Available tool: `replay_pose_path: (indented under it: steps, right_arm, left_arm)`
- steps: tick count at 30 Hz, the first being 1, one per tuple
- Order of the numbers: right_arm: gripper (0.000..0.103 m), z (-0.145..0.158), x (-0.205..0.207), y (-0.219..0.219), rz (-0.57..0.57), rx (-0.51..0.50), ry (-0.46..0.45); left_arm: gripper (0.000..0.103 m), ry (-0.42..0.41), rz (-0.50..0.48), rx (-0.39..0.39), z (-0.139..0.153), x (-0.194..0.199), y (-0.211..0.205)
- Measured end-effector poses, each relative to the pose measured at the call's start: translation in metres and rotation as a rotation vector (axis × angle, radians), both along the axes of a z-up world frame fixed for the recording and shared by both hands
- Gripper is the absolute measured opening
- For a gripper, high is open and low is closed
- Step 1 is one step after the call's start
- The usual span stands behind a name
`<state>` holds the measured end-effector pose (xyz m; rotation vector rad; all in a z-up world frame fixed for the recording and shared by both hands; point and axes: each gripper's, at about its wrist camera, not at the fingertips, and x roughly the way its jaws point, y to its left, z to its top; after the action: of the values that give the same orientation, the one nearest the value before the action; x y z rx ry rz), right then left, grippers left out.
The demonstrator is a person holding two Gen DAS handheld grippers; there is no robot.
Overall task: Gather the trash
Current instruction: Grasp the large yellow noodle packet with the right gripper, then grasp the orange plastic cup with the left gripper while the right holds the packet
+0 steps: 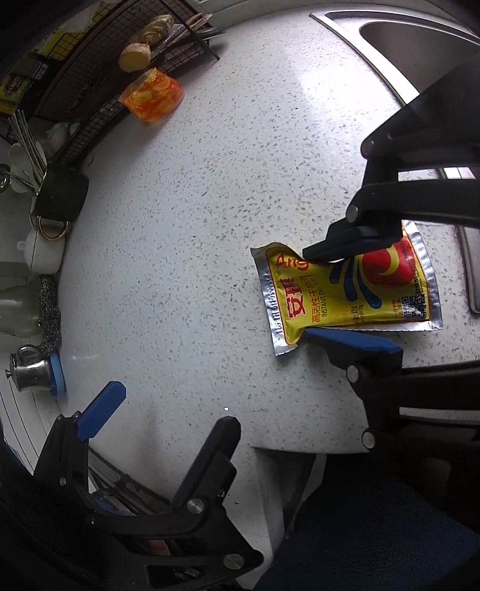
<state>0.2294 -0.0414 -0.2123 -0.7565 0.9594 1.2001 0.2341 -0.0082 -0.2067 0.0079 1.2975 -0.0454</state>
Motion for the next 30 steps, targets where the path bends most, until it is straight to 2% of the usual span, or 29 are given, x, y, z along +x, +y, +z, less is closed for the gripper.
replay_pose_path:
  steps: [3, 9, 16, 20, 24, 30]
  right_arm:
    - [0.032, 0.005, 0.008, -0.009, -0.100, 0.006, 0.036]
    - [0.032, 0.025, 0.044, -0.023, -0.325, 0.078, 0.118]
    - [0.032, 0.052, 0.082, -0.051, -0.550, 0.120, 0.104]
    - [0.033, 0.050, 0.095, -0.072, -0.675, 0.111, 0.103]
    - [0.033, 0.048, 0.111, -0.098, -0.777, 0.131, 0.148]
    - [0.033, 0.042, 0.114, -0.096, -0.853, 0.121, 0.174]
  left_arm:
    - [0.103, -0.012, -0.023, 0.007, 0.009, 0.022, 0.004]
    - [0.103, -0.033, -0.071, 0.010, 0.024, 0.072, 0.015]
    - [0.103, -0.071, -0.149, 0.047, 0.034, 0.151, 0.029]
    - [0.103, -0.084, -0.157, 0.079, 0.028, 0.197, 0.036]
    - [0.103, -0.092, -0.144, 0.105, 0.017, 0.241, 0.043]
    - [0.103, -0.104, -0.155, 0.097, 0.006, 0.284, 0.049]
